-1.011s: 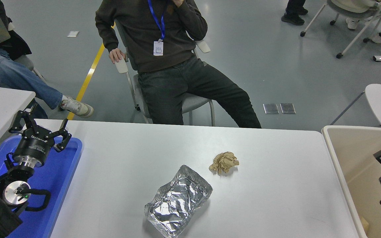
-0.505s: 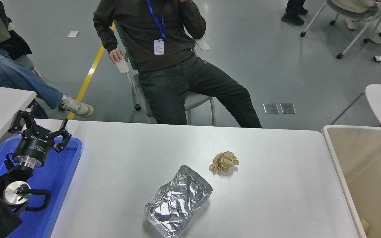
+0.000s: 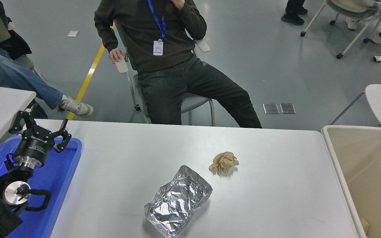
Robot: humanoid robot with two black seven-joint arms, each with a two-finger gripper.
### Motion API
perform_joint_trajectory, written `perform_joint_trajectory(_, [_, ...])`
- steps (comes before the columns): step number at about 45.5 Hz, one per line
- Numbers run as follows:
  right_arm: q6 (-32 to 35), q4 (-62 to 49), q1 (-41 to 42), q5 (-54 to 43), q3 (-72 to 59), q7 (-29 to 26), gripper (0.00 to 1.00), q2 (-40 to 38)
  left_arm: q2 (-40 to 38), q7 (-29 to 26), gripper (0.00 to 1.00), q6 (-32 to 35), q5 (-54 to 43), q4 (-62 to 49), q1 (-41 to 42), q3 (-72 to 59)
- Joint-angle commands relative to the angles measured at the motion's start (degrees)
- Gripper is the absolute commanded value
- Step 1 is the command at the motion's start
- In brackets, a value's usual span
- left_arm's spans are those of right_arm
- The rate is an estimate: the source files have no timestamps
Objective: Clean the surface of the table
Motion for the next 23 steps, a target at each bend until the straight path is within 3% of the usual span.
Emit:
perform_joint_trajectory(1, [0.1, 12.9, 2.1, 0.0, 14.5, 0.1, 0.98, -2.8, 0.0, 0.0, 1.00, 0.0, 0.0, 0.1, 0.0, 0.0])
perform_joint_trajectory(8, [0.2, 19.0, 1.3, 0.0, 19.6, 1.6, 0.98, -2.3, 0.0, 0.0, 1.00, 0.0, 0.0, 0.0, 0.0, 0.0])
perform_joint_trajectory(23, [0.1, 23.5, -7.9, -0.1, 26.0, 11.9, 0.98, 1.5, 0.0, 0.0, 1.00, 0.0, 0.0, 0.0, 0.0, 0.0])
